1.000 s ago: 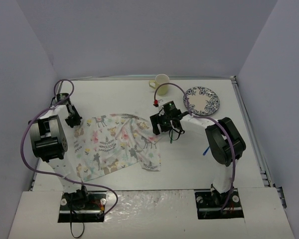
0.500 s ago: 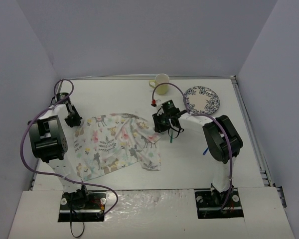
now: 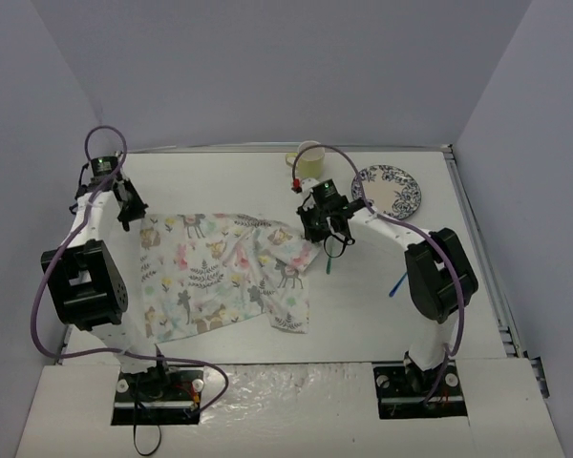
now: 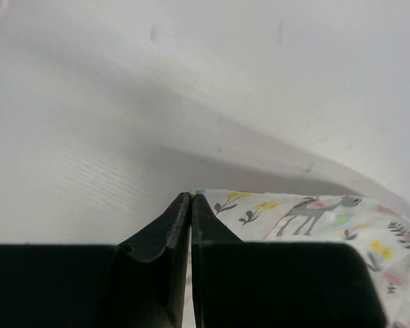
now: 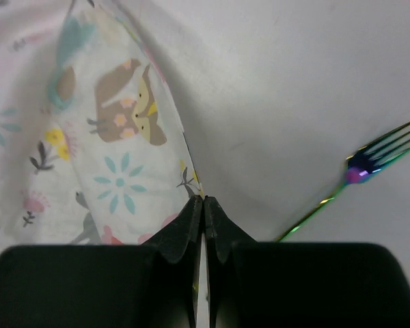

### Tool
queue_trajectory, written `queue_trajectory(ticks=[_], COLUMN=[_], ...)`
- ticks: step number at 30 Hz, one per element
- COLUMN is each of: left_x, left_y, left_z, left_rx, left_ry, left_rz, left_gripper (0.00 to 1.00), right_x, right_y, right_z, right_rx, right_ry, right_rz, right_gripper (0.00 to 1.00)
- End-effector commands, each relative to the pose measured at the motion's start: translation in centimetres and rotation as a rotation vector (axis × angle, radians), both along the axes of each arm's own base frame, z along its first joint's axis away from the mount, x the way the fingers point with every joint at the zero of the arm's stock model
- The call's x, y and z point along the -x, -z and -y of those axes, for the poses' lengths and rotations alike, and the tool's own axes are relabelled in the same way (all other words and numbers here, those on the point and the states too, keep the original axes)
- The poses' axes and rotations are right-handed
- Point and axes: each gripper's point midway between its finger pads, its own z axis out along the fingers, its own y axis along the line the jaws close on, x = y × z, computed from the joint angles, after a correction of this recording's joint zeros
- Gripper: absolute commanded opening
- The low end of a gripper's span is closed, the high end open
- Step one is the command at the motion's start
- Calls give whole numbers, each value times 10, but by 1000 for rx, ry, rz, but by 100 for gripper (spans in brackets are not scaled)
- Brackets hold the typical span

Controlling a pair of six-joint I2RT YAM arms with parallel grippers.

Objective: Set the dinner table for one person

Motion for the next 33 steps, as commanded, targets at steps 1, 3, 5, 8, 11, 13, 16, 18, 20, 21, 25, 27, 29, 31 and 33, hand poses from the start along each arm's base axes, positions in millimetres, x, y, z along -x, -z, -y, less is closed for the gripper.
queue_trajectory(ticks=[1,3,5,8,11,13,16,18,20,21,25,27,29,31,33], left_x=[-28,-34,-44,-55,-60,-55,-38,-25,-8,-3,15,32,55,75,93], left_y=[-148,-174,-210,-260,-312,-339,-354,-345,-344,-331,-235,-200,-179,-150,-130], left_z=[-4,-6,-9,-11,-10,-10,-14,-15,-17,-17,-19,-19,-22,-27,-37], left_rx=[-69,-85,-105,-152,-206,-249,-316,-350,-379,-382,-349,-323,-325,-334,-364], left_ry=[-8,-8,1,32,59,72,58,45,14,4,-22,-56,-113,-168,-229], left_rz=[344,398,467,582,743,837,924,945,985,977,816,745,685,589,506], left_gripper=[0,0,0,0,0,0,0,0,0,0,0,0,0,0,1], right_x=[-59,-76,-95,-114,-124,-122,-108,-93,-74,-65,-24,0,22,47,66], right_y=[-145,-177,-210,-269,-326,-355,-370,-358,-331,-315,-242,-200,-163,-129,-107], right_z=[11,17,25,32,40,44,42,37,29,26,8,-1,-7,-14,-21], right_rx=[4,36,84,105,115,104,79,52,23,15,-9,-10,-21,-45,-62], right_ry=[72,99,132,165,205,213,158,108,60,41,-31,-54,-51,-72,-88], right_rz=[384,469,551,694,829,903,954,944,918,898,761,677,589,499,435], right_gripper=[0,0,0,0,0,0,0,0,0,0,0,0,0,0,0])
